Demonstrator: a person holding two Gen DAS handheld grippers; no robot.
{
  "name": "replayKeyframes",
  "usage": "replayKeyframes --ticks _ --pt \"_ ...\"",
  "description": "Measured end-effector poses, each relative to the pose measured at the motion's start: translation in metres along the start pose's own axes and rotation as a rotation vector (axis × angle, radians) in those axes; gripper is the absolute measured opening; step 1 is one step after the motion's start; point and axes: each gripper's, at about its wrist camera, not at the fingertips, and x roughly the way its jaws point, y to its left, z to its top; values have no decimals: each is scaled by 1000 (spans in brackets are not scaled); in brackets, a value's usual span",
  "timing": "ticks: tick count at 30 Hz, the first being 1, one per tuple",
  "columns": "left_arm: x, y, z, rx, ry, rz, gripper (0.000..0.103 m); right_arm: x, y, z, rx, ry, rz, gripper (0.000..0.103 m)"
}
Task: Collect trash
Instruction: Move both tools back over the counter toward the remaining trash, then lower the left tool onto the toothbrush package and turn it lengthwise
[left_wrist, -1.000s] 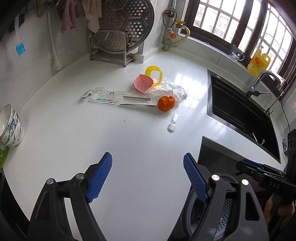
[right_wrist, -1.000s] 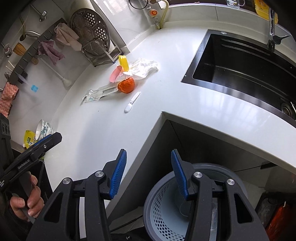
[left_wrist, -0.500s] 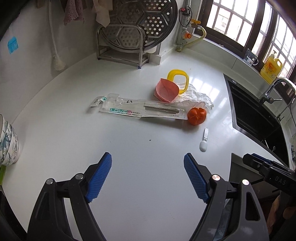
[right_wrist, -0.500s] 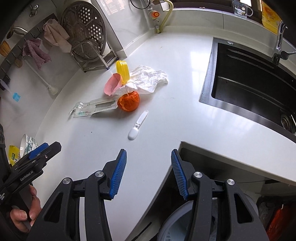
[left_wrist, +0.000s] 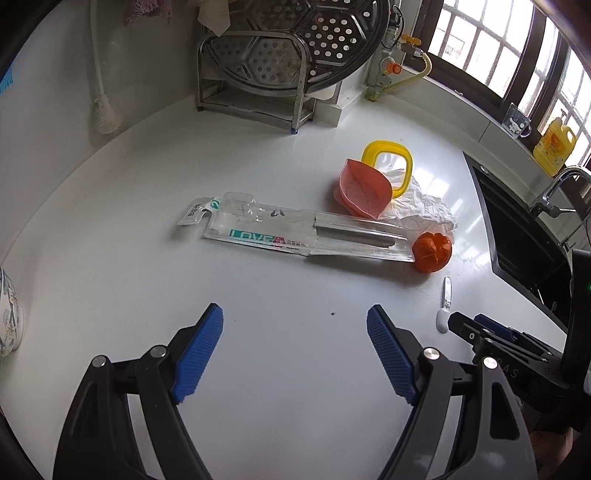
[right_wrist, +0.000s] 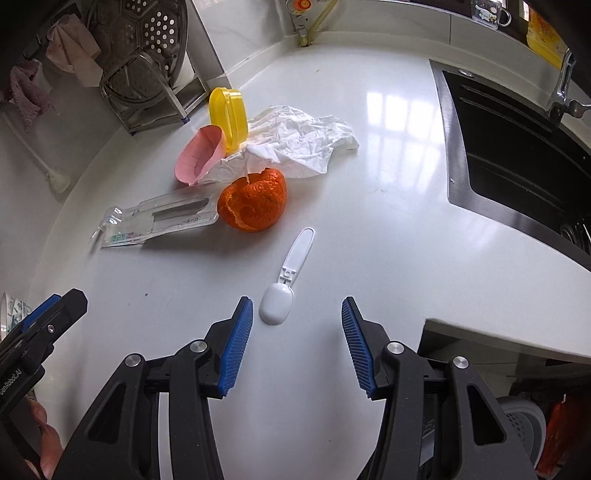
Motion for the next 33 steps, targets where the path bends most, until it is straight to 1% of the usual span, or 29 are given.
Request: replayKeyframes --ticks 4,10,13,17,22,24,27,29,33 --pt "6 -1 3 -6 -2 -18 79 9 6 0 -15 -2 -42 48" --pt "18 -4 3 -4 14 -30 79 14 16 -1 -113 -22 -105 48" --pt "20 -3 6 -8 9 -36 79 12 10 -4 -138 -32 -126 46" --pt "28 -2 13 -22 6 -35 79 9 -3 -5 -130 -34 -129 45" --pt "40 1 25 -70 12 -39 80 5 -17 -4 -117 -28 -113 43" --pt "45 4 30 -101 18 -31 81 4 -21 -5 -110 -29 -110 43" --pt "52 9 37 -178 36 -33 81 4 -22 -7 -105 -31 -108 43" --pt "53 9 41 -207 33 -25 81 4 -21 -7 -109 -32 -107 43" --pt "57 -2 53 -180 28 21 81 4 -19 -7 -114 -31 -101 43"
